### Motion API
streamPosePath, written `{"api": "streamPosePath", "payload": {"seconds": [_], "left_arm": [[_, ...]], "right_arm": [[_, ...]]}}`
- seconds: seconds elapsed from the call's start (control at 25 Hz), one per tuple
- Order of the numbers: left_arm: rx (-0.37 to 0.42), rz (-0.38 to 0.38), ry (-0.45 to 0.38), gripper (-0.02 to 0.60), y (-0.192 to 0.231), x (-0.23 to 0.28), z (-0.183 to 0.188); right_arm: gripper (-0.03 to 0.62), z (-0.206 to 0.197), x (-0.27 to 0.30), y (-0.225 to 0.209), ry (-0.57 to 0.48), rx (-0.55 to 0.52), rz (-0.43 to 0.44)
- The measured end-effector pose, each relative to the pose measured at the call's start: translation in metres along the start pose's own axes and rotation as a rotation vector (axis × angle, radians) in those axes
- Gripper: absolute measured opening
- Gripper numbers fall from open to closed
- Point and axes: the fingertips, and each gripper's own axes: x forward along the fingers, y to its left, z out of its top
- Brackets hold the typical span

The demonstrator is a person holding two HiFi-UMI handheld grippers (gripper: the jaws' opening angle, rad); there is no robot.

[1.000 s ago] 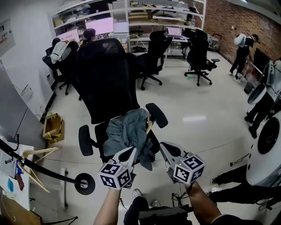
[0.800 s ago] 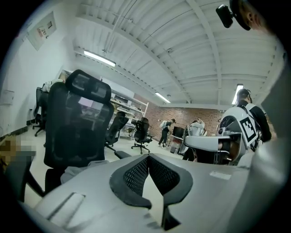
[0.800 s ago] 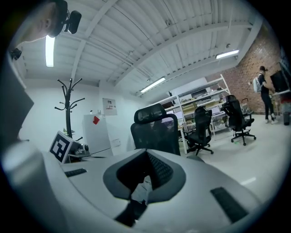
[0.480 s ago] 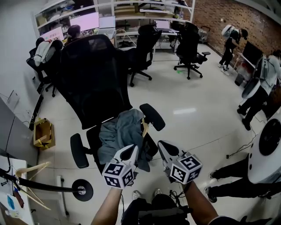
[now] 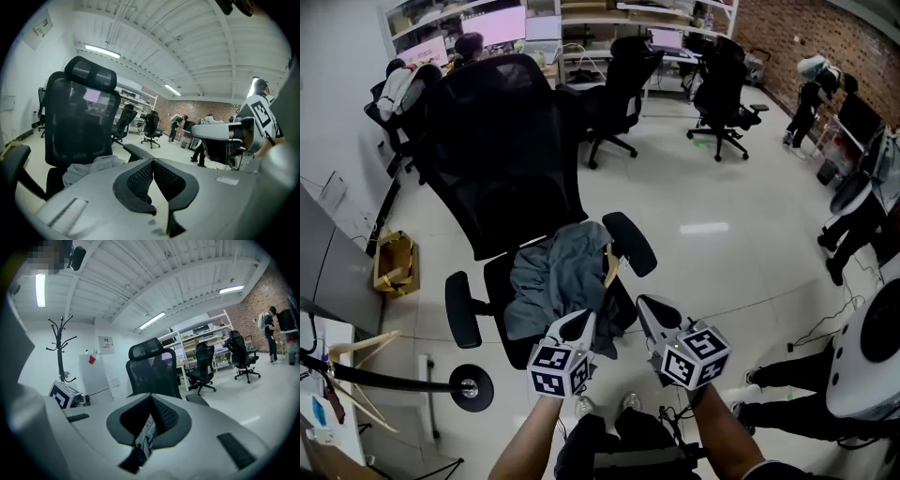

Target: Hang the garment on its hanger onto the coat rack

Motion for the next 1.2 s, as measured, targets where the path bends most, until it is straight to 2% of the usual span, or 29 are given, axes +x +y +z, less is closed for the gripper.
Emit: {"api": "streamPosePath", "payload": {"seconds": [0.12,0.24,0.32,0.44,0.56,0.68,1.08,1.16,1.2], "left_arm": [[0.007,0.042,0.045,0.0,0.013,0.019,-0.028],[0.038,0.07,0.096,0.026,0.026,0.046,-0.057],[0.038,0.09,0.129,0.103,0.037,0.065,-0.077],[0.019,0.128,0.185,0.148,0.056,0.094,-0.113],[0.019,0.147,0.247,0.236,0.07,0.121,-0.151],[0.026,0.17,0.271,0.284,0.09,0.147,-0.171],[0.116,0.261,0.316,0.291,0.128,0.216,-0.199],[0.111,0.275,0.337,0.275,0.135,0.221,-0.205],[0.121,0.285,0.341,0.231,0.138,0.221,-0.205]], "right_arm": [[0.014,-0.016,0.005,-0.008,0.031,0.016,0.002],[0.014,-0.033,0.011,-0.016,0.062,0.011,-0.003],[0.014,-0.044,0.017,-0.023,0.074,0.016,-0.011],[0.014,-0.057,0.026,-0.036,0.081,0.035,-0.028],[0.014,-0.073,0.03,-0.046,0.095,0.049,-0.038],[0.014,-0.086,0.034,-0.053,0.099,0.055,-0.04],[0.014,-0.116,0.031,-0.078,0.134,0.028,-0.035],[0.014,-0.118,0.026,-0.086,0.139,0.028,-0.048],[0.014,-0.119,0.025,-0.09,0.14,0.032,-0.054]]}}
